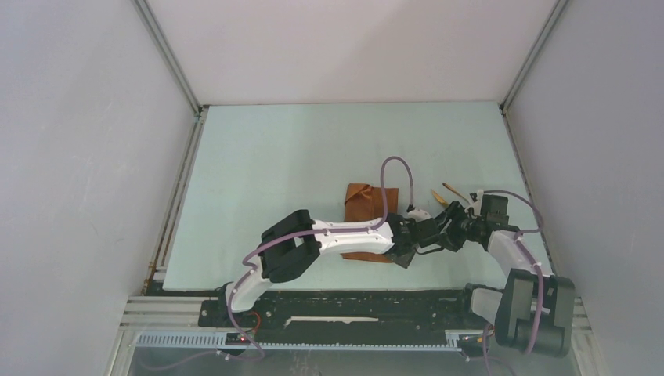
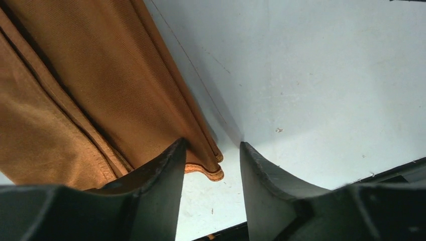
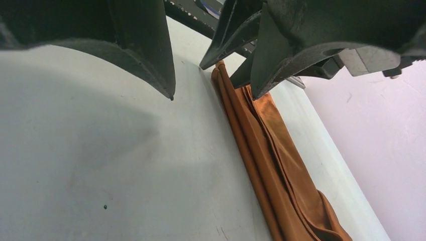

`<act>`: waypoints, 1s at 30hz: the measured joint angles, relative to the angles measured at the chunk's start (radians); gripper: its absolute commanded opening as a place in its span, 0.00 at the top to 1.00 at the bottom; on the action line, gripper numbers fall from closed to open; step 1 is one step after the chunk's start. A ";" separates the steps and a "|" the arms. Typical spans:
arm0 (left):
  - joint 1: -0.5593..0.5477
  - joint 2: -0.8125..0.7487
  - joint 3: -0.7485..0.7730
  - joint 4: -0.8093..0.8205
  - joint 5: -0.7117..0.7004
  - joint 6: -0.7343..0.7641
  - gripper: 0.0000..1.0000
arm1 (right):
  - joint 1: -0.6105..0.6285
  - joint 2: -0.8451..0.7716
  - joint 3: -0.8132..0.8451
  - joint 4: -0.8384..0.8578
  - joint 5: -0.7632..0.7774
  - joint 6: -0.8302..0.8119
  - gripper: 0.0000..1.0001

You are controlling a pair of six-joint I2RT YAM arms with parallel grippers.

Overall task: Fold the napkin into a case and place the utensils inside
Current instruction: Pick up the 2/3-rectangle-folded napkin from the center of the board.

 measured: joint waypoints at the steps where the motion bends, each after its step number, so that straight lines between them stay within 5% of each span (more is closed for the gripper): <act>1: -0.001 0.003 0.007 -0.007 -0.004 0.000 0.55 | 0.000 0.005 0.000 -0.002 -0.003 -0.003 0.33; 14: -0.005 0.021 0.027 -0.060 -0.074 -0.019 1.00 | -0.001 0.089 0.000 0.027 -0.054 -0.019 0.22; 22: 0.001 -0.097 -0.143 0.028 -0.084 -0.023 1.00 | 0.031 0.176 0.000 0.126 -0.146 -0.016 0.11; 30: 0.022 -0.224 -0.235 0.085 -0.080 -0.035 1.00 | 0.168 0.351 0.016 0.367 -0.250 0.077 0.11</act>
